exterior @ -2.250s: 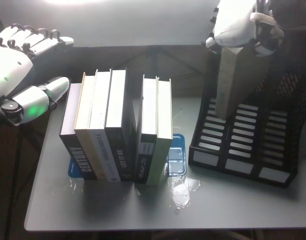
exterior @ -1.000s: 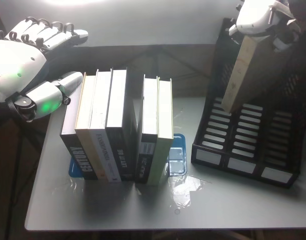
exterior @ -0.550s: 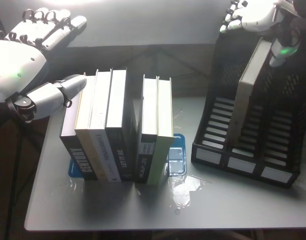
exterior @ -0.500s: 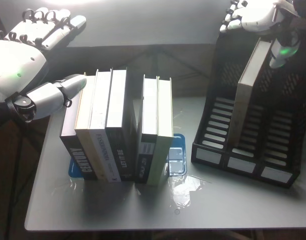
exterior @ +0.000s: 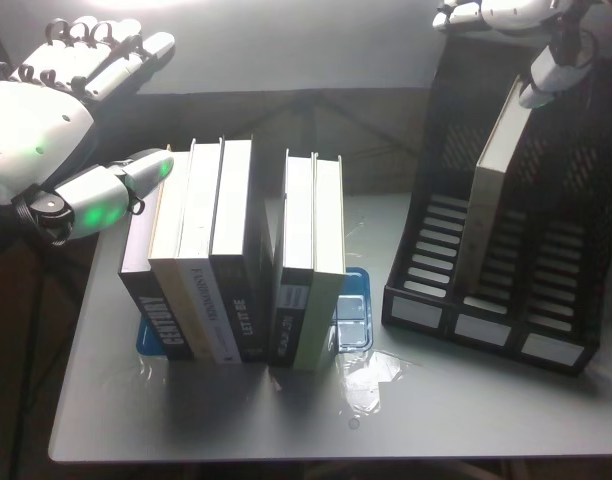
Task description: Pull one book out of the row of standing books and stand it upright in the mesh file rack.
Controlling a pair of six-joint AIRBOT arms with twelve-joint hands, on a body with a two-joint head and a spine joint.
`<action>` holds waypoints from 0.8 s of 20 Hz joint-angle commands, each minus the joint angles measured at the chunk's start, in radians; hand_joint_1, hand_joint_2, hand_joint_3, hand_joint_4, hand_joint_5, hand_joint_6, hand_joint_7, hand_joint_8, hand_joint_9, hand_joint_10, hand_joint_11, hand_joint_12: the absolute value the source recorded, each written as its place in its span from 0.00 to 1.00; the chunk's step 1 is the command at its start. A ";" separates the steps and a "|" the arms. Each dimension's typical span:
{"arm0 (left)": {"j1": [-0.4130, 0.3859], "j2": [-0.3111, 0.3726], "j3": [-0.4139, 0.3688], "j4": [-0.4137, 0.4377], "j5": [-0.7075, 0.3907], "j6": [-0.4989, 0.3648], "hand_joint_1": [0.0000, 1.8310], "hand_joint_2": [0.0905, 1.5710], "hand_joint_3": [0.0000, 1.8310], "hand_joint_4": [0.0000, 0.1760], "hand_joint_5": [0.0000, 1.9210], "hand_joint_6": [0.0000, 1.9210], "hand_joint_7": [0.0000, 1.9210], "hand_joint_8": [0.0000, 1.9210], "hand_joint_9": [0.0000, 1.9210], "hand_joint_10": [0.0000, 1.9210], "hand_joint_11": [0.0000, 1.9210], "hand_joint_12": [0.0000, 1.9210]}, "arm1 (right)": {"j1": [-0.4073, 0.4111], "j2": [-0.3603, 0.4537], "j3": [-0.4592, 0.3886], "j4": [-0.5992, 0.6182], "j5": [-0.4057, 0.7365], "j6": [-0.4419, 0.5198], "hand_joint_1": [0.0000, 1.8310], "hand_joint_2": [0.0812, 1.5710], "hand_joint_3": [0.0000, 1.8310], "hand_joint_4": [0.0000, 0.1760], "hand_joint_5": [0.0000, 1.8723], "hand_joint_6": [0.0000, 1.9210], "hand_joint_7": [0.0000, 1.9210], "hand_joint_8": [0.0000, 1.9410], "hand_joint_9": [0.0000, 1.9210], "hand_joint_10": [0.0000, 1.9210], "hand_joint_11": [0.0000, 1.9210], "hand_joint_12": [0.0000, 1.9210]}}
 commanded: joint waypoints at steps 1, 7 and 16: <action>-0.009 -0.002 0.005 -0.002 -0.121 -0.004 0.10 0.89 0.00 0.48 0.02 0.00 0.00 0.00 0.00 0.00 0.00 0.00 | 0.016 0.015 -0.007 -0.034 -0.096 -0.001 0.41 0.64 0.01 0.19 0.00 0.00 0.00 0.00 0.00 0.00 0.00 0.00; -0.008 0.006 -0.005 -0.010 -0.118 -0.007 0.08 0.89 0.00 0.38 0.02 0.00 0.00 0.00 0.00 0.00 0.00 0.00 | 0.016 0.158 -0.180 -0.017 -0.119 -0.001 0.49 0.62 0.00 0.00 0.00 0.00 0.00 0.00 0.00 0.00 0.00 0.00; 0.028 0.022 -0.024 -0.048 -0.129 -0.007 0.09 0.88 0.00 0.40 0.02 0.00 0.00 0.00 0.00 0.00 0.00 0.00 | -0.120 0.279 -0.328 0.055 -0.121 -0.001 0.25 0.81 0.00 0.00 0.05 0.02 0.04 0.01 0.04 0.01 0.00 0.26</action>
